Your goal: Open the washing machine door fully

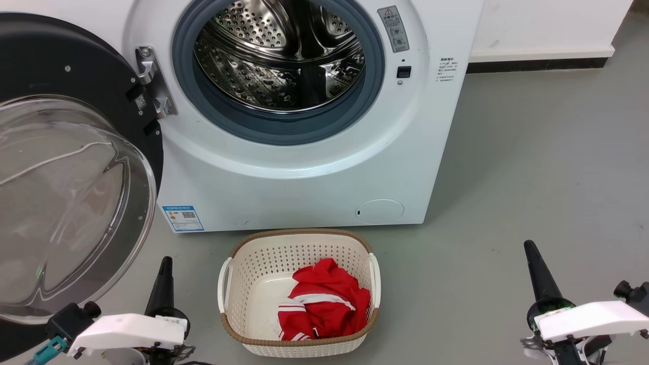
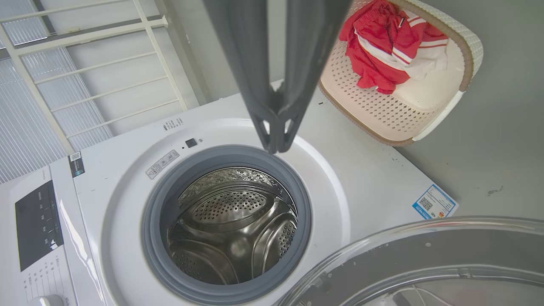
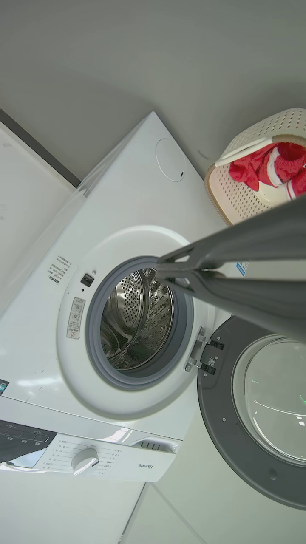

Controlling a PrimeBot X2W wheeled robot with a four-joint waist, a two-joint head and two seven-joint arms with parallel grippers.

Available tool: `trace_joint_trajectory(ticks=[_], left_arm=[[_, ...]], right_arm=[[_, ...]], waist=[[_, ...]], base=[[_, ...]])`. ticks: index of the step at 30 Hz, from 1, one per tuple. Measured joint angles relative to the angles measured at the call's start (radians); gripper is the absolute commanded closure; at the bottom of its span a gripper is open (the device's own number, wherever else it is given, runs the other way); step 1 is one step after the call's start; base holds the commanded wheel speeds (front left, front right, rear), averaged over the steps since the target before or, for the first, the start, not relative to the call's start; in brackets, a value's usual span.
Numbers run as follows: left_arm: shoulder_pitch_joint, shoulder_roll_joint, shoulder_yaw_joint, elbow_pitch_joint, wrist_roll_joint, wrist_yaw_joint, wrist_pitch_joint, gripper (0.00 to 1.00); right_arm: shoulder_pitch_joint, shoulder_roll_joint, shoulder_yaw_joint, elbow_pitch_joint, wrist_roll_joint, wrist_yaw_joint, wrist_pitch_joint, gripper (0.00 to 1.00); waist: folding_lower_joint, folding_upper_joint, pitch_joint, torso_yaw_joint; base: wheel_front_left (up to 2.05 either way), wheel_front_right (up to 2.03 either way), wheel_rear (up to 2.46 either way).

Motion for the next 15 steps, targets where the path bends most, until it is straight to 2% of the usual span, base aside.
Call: trace_joint_trajectory(ticks=[15], left_arm=[[-0.018,-0.002,0.003,0.013,-0.176,-0.009,0.043,1.0]], right_arm=[[-0.02,-0.001,-0.017,0.024,0.171,0.0,0.031,1.0]], waist=[[-0.0001,0.0,0.001,0.005]], base=[[0.0,0.0,0.0]])
